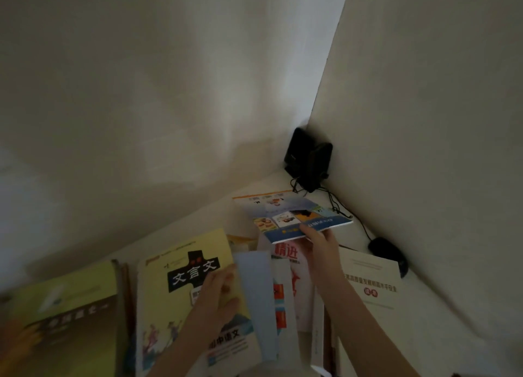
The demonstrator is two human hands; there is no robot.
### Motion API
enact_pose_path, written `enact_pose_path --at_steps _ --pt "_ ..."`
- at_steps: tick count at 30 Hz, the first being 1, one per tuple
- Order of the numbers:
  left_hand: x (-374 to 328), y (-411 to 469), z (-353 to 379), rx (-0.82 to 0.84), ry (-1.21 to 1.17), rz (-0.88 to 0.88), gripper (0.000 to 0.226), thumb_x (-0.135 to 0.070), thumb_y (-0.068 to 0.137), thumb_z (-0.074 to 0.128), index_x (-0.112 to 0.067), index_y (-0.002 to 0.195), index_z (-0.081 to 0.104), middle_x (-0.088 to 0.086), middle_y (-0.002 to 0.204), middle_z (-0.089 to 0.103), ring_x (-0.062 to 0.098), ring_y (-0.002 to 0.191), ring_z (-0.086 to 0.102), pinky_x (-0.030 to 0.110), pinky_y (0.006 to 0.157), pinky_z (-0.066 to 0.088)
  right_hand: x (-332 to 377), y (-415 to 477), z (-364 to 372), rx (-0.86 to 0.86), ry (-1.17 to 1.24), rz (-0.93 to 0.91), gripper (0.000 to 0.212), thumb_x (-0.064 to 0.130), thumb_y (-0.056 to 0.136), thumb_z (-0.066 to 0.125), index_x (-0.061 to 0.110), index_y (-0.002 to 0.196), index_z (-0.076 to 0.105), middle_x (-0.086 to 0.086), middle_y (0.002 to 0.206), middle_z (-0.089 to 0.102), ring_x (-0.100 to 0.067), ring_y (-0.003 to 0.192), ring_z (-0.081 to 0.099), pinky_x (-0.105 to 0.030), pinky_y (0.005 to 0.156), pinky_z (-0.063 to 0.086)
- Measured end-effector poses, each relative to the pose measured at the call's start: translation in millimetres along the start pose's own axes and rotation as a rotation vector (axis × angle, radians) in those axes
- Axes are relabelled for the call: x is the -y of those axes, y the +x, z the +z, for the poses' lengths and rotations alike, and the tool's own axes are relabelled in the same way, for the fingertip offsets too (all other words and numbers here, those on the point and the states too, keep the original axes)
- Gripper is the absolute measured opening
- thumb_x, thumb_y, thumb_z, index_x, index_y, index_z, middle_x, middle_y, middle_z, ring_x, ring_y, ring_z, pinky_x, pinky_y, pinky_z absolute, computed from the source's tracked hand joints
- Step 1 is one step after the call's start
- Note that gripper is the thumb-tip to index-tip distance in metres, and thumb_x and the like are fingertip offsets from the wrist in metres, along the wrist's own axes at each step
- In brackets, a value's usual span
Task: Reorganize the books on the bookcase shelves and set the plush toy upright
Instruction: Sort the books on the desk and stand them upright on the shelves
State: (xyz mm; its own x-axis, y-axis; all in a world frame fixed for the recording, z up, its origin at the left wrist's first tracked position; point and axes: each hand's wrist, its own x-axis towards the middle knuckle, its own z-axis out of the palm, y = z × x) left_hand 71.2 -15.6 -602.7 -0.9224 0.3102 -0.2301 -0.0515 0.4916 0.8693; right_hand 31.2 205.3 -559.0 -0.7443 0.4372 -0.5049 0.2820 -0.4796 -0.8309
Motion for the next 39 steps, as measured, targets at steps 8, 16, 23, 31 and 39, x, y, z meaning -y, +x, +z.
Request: enact_pose_path --at_steps 8,16,23,31,39 --pt "-62 15 -41 -0.334 0.299 0.62 0.036 -0.031 0.093 0.044 -0.038 0.127 0.052 -0.015 0.135 0.051 -0.001 0.135 0.034 0.043 0.117 0.022 40 -116 0 0.433 0.011 -0.094 0.057 0.02 0.073 0.073 0.001 0.122 0.051 -0.017 0.099 0.07 -0.031 0.086 0.07 -0.031 0.064 0.058" --pt "-123 -20 -89 -0.465 -0.484 0.172 0.029 -0.036 0.078 0.069 -0.023 0.104 0.064 -0.004 0.092 0.071 0.013 0.083 0.069 0.028 0.071 0.055 48 -111 11 0.253 -0.559 -0.636 0.066 0.062 0.066 0.07 0.055 0.125 0.041 0.022 0.132 0.048 -0.008 0.124 0.049 -0.045 0.103 0.043" --pt "-85 -54 -125 -0.468 -0.632 -0.085 0.027 -0.028 0.082 0.067 -0.026 0.108 0.059 0.0 0.093 0.07 0.01 0.072 0.07 0.024 0.058 0.056 17 -134 41 0.63 -0.363 -0.241 0.062 0.016 0.092 0.055 0.05 0.138 0.033 -0.001 0.122 0.065 -0.024 0.101 0.068 -0.039 0.074 0.059" --pt "29 -188 -176 -0.732 -0.694 -0.316 0.055 -0.015 0.081 0.07 -0.043 0.123 0.05 -0.002 0.106 0.067 0.023 0.087 0.07 0.04 0.069 0.059 -102 -196 113 0.853 -0.783 -0.2 0.042 0.024 0.087 0.065 0.046 0.12 0.052 0.023 0.127 0.052 0.009 0.103 0.058 -0.014 0.079 0.052" --pt "125 -278 -247 -0.874 -0.583 -0.428 0.063 -0.031 0.06 0.073 -0.037 0.12 0.056 0.001 0.107 0.07 0.024 0.093 0.068 0.044 0.08 0.056 -196 -250 202 1.212 -0.93 -0.011 0.056 0.015 0.093 0.057 0.04 0.137 0.031 0.024 0.13 0.039 0.009 0.109 0.048 -0.015 0.085 0.051"
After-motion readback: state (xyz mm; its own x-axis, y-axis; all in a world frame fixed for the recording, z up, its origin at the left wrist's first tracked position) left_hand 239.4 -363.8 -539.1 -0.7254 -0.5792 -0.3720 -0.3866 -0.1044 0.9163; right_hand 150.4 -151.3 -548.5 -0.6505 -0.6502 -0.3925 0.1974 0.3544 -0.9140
